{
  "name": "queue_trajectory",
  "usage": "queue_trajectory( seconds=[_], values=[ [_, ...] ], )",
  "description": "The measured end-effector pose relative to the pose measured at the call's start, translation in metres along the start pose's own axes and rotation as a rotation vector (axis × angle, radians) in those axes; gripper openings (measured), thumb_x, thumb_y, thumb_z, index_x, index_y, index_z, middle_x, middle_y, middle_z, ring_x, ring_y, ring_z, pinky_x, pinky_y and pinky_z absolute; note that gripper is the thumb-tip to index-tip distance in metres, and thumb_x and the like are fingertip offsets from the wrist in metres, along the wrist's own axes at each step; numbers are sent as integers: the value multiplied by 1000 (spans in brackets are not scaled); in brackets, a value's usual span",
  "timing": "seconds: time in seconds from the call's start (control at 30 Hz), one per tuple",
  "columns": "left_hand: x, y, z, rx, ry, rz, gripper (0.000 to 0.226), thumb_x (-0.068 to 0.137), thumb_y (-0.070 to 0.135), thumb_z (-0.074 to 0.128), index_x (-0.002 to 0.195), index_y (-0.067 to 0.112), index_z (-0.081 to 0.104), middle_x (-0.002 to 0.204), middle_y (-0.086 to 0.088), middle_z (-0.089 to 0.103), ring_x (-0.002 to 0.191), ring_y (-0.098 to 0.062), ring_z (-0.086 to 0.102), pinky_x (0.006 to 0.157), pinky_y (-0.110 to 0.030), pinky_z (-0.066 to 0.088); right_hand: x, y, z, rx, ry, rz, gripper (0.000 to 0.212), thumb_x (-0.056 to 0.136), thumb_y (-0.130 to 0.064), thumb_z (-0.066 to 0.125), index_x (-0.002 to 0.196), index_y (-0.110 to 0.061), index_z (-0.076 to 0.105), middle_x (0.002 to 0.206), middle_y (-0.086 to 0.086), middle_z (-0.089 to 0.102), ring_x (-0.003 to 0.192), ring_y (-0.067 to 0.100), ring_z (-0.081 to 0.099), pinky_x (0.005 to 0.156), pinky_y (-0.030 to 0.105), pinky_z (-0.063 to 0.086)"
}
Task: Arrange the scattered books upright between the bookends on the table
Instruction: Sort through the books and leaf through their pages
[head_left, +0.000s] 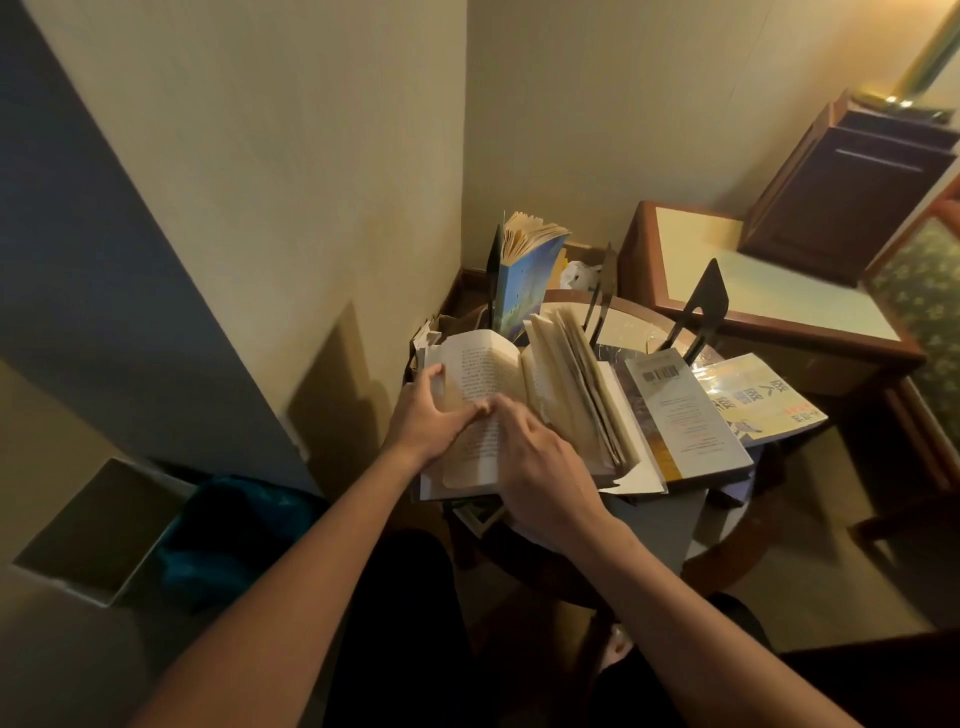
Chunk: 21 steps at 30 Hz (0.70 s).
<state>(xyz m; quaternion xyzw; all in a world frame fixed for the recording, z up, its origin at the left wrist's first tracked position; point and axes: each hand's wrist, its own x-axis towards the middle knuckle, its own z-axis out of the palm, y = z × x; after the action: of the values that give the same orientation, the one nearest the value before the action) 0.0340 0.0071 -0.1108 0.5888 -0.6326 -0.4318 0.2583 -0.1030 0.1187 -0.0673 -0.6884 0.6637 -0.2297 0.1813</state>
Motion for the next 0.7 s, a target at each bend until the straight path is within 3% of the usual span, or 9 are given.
queue_trajectory(
  seconds=[0.1, 0.17, 0.23, 0.37, 0.5, 0.6, 0.7],
  values=[
    [3, -2, 7, 20, 18, -29, 100, 73, 66, 77, 153, 27, 30, 145, -5, 42, 126, -24, 46, 94, -39, 47, 6, 18, -4, -131, -49, 150, 72, 96, -19, 50, 159, -20, 14, 160, 9, 34, 135, 32, 49, 109, 49, 45],
    [2, -2, 10, 71, 39, -33, 101, 74, 68, 74, 154, 26, 29, 145, -8, 39, 131, -28, 43, 99, -43, 47, 10, 30, -9, -290, -68, 183, 66, 98, -27, 46, 157, -22, 17, 165, 12, 23, 147, 40, 30, 120, 54, 25],
    [2, -2, 12, 185, 59, -26, 101, 75, 74, 66, 155, 26, 26, 148, -10, 36, 135, -33, 36, 106, -50, 41, 16, 41, -13, -362, -66, 178, 58, 103, -37, 36, 158, -24, 21, 167, 12, 13, 153, 38, 11, 122, 49, -1],
    [-1, -2, 19, 358, -6, -37, 95, 85, 78, 44, 160, 29, 13, 165, -11, 13, 149, -41, 13, 117, -59, 18, 30, 66, -13, -519, -101, 168, 62, 103, -56, 20, 159, -32, 15, 168, 12, 10, 155, 33, -4, 118, 49, -19],
    [-5, -7, 25, 508, -27, 154, 79, 91, 65, 18, 161, 34, 1, 169, -1, -13, 155, -33, -9, 121, -59, 0, 37, 86, -9, -545, -152, 169, 64, 99, -67, 14, 157, -43, 0, 169, 7, -3, 154, 31, -12, 116, 56, -22],
    [-7, -1, 29, 643, -59, 409, 61, 102, 40, 19, 160, 27, 6, 169, 4, -2, 156, -20, -5, 124, -55, -4, 37, 97, -6, -508, -189, 196, 64, 98, -70, 10, 155, -48, -10, 168, 3, -12, 152, 28, -18, 118, 60, -18],
    [-6, 3, 31, 729, -83, 449, 59, 106, 26, 29, 161, 17, 7, 169, 0, 8, 156, -15, 4, 125, -51, -4, 35, 102, -3, -423, -204, 209, 63, 97, -72, 11, 153, -52, -12, 167, 0, -16, 152, 26, -20, 117, 61, -17]
  ],
)
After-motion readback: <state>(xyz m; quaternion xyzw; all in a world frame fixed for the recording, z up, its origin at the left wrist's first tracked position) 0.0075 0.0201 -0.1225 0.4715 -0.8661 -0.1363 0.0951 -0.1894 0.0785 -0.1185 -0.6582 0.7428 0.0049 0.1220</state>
